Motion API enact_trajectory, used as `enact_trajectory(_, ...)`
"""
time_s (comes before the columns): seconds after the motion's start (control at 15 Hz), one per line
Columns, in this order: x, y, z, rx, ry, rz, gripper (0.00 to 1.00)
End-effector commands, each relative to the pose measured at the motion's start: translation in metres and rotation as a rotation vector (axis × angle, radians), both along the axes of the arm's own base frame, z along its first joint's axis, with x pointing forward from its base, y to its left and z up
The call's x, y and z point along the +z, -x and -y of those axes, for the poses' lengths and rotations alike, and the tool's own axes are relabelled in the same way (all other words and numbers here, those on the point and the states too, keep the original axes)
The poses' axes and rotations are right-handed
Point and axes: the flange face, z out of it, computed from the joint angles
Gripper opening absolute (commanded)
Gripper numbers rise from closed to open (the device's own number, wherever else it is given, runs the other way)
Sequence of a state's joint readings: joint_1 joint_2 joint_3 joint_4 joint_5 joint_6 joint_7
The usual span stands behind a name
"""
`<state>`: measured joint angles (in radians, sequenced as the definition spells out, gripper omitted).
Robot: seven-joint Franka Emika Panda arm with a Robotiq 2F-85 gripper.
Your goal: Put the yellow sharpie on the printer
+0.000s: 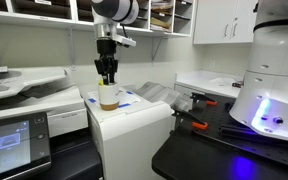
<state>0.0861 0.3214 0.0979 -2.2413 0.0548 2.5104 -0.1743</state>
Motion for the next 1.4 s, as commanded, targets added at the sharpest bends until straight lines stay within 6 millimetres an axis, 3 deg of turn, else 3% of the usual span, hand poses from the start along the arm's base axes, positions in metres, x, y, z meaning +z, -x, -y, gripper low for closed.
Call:
enact_trajectory(0.0, -0.002, -0.004, 0.0, 0.008, -0.011, 0.009, 0.51)
enact_trajectory(0.4, -0.012, -0.01, 0.001, -0.002, -0.011, 0.045, 0.29)
enact_trajectory(0.67, -0.02, -0.013, 0.002, 0.001, -0.006, 0.076, 0.36)
enact_trajectory(0.73, -0.022, -0.013, 0.001, 0.005, -0.005, 0.08, 0.33)
enact_trajectory(0.93, -0.025, -0.012, -0.001, 0.02, -0.006, 0.086, 0.02)
enact_trajectory(1.33, -0.009, -0.002, -0.009, 0.086, -0.019, 0.129, 0.05)
